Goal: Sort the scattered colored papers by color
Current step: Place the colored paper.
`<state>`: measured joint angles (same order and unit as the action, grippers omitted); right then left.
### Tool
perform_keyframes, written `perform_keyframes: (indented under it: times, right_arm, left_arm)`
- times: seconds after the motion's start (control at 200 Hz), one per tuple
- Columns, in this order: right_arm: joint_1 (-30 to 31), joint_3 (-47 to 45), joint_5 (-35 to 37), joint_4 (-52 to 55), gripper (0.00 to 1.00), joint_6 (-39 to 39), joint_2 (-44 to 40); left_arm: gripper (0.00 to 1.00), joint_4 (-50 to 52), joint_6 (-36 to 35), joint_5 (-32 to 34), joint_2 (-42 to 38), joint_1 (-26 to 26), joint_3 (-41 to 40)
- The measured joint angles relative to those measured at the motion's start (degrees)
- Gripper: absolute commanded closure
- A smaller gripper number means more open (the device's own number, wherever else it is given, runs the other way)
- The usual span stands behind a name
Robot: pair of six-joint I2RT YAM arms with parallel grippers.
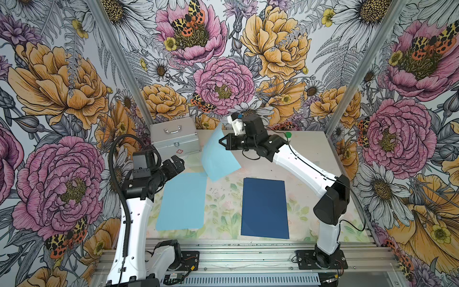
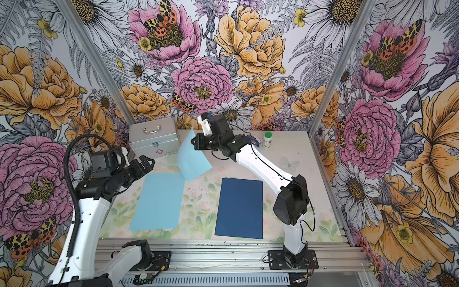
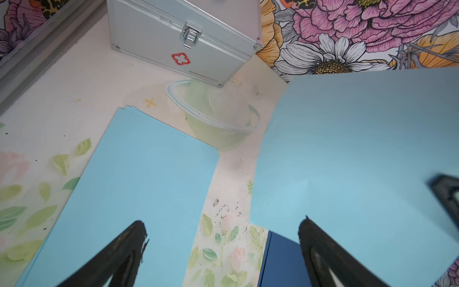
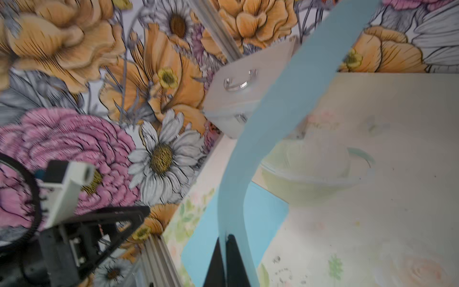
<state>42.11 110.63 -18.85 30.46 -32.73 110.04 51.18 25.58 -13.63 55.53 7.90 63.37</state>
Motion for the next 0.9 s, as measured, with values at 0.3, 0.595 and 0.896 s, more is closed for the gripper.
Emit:
perform_keyframes:
  times: [0.3, 0.595, 0.896]
  right_arm:
    - [19.4, 19.7, 17.3, 23.3, 1.0, 17.2, 15.4]
    - [24.3, 32.0, 18.1, 26.8, 1.0, 19.2, 17.4]
    - [17.0, 8.8, 11.8, 5.7, 1.0, -2.8, 12.3]
  left_arm:
    - [0.02, 0.0, 0.0, -1.6, -7.6, 5.9, -1.5]
    - [0.02, 0.0, 1.6, -4.1, -14.1, 12.2, -1.7]
    - [0.02, 0.0, 3.5, -4.5, -14.7, 13.4, -1.9]
